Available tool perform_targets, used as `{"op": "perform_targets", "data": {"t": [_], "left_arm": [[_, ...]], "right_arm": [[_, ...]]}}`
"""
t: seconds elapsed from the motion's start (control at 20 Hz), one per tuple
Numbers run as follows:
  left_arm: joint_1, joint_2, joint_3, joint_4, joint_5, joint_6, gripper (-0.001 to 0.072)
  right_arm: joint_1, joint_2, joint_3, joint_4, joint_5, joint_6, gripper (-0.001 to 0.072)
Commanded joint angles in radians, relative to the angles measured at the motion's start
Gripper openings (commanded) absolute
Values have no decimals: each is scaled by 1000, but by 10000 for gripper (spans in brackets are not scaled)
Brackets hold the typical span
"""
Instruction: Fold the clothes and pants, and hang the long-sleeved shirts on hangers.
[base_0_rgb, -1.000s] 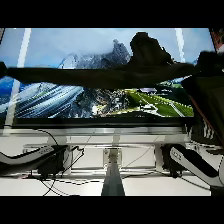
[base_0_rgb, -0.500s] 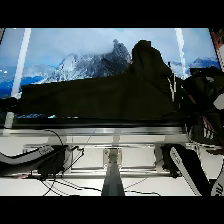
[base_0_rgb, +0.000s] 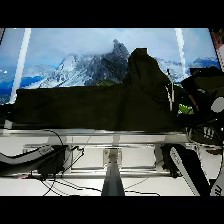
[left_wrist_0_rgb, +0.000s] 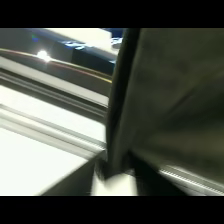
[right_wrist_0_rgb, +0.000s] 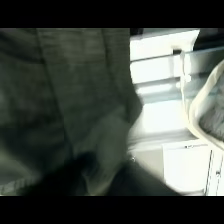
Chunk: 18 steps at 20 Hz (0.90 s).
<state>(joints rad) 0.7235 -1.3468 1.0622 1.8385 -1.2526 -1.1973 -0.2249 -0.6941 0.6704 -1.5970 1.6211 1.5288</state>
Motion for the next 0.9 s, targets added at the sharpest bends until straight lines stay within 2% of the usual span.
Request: {"op": "perform_targets", "data": {"t": [0.0, 0.2, 0.25, 0.3, 0.4, 0.55, 0.7, 0.85], "left_arm": [[0, 0, 0, 8, 10, -41, 702], [-21, 3, 6, 8, 11, -98, 703], [-40, 3, 14, -2, 14, -114, 701], [-62, 3, 22, -32, 19, -115, 696], [-127, 3, 39, -121, 43, -112, 695], [-249, 3, 44, -126, 64, -112, 696], [-352, 3, 44, -111, 67, -112, 696], [-412, 3, 44, -38, 67, -112, 695]], "right_arm": [[-1, 1, 0, 48, -85, -10, 624], [1, -26, 39, 216, -324, -38, 629], [13, -47, 55, 270, -405, -79, 628], [42, -81, 77, 304, -474, -112, 628], [126, -174, 133, 315, -600, -113, 627], [301, -394, 283, 305, -781, -113, 624], [438, -663, 487, 257, -922, -77, 578], [495, -914, 684, 236, -910, -56, 581]]}}
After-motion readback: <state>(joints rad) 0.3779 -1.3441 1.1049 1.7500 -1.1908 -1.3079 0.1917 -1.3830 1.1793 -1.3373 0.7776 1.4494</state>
